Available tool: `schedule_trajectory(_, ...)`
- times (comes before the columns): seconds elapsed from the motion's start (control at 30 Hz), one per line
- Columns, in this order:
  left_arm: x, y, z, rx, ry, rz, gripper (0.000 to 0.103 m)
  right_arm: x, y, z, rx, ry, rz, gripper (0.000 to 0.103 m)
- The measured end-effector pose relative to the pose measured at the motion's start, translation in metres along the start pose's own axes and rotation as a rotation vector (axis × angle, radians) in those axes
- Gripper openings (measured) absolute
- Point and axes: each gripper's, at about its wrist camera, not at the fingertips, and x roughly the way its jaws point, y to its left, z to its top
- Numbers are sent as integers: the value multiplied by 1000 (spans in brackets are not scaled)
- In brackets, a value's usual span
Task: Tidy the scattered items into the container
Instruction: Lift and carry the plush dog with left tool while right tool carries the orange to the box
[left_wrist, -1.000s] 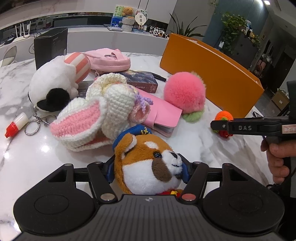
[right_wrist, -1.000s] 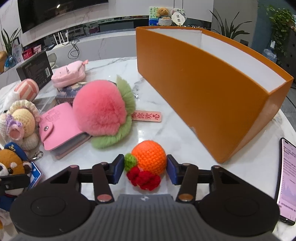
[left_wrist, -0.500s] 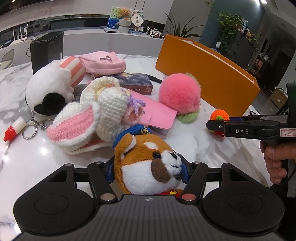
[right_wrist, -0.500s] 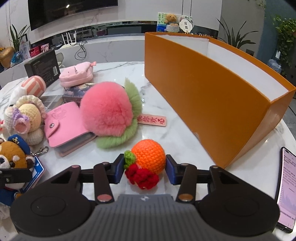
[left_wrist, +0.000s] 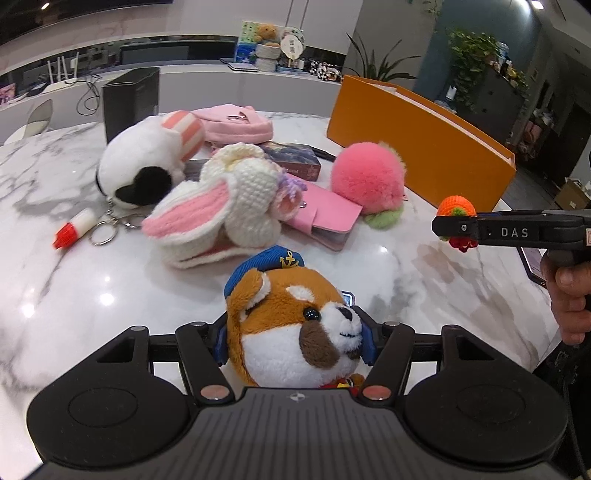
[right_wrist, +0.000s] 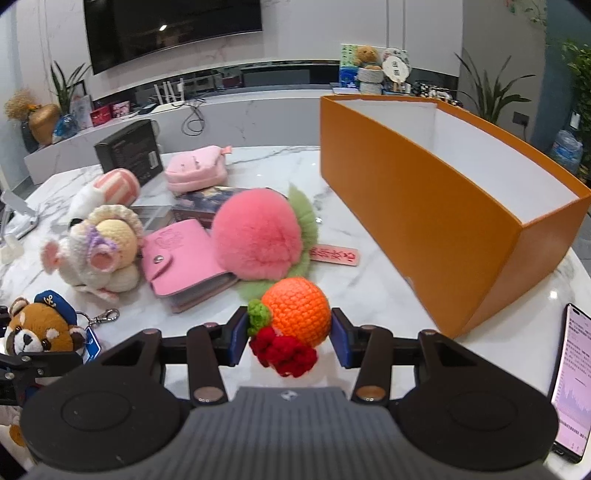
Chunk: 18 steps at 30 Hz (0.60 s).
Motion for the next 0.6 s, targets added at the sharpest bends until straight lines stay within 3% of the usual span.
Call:
schedule_trajectory(0.27, -20, -1, 11, -44, -2, 9, 70, -23, 15, 27, -52, -45, 78, 49)
schedule_trajectory(0.6, -52, -22, 49, 9, -21, 14, 70, -58, 4, 89, -81, -136, 82, 49)
